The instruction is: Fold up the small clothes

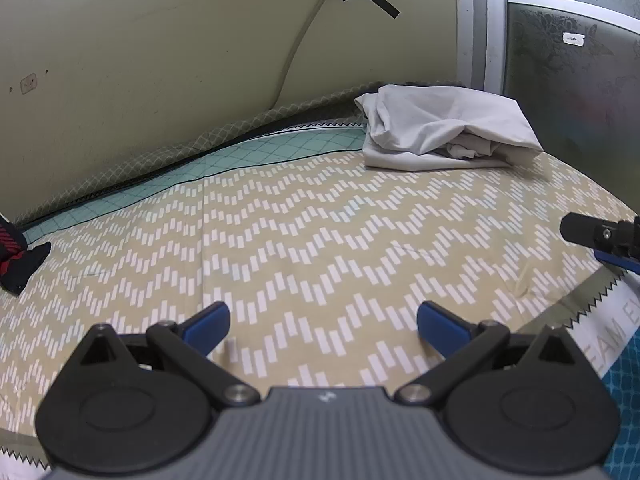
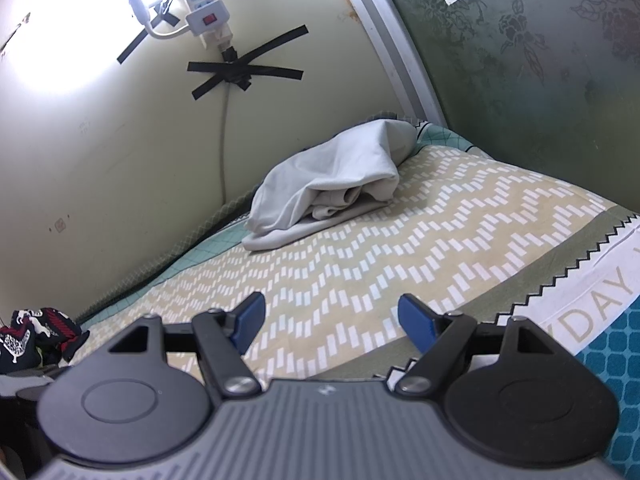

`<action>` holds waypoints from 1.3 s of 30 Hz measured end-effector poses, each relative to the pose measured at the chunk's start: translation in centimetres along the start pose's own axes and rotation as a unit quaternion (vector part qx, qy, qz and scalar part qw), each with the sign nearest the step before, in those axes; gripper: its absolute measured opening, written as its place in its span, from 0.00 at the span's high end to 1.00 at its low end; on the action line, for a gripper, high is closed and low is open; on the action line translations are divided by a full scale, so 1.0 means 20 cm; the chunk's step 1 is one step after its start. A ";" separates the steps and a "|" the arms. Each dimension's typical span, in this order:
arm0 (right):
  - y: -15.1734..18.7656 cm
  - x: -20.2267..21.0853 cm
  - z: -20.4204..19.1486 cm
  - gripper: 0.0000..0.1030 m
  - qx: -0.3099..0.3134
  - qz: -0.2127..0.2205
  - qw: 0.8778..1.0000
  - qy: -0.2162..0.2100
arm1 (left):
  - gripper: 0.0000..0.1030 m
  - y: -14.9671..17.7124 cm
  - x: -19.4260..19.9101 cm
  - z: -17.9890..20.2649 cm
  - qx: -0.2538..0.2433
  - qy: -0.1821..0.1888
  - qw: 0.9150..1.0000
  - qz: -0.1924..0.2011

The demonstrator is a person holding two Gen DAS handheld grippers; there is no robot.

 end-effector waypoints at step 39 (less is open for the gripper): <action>0.00 0.00 0.00 0.28 -0.001 0.000 1.000 -0.001 | 0.00 -0.01 0.01 0.00 -0.012 -0.003 1.000 0.001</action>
Point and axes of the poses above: each gripper's, at about its wrist camera, not at the fingertips, and x roughly against the way its jaws point, z to its right, y to its underside, the point moved 7 cm from there along -x, roughly the way its jaws point, and after that the axes turned 14 degrees about -x, right-handed, at the moved point
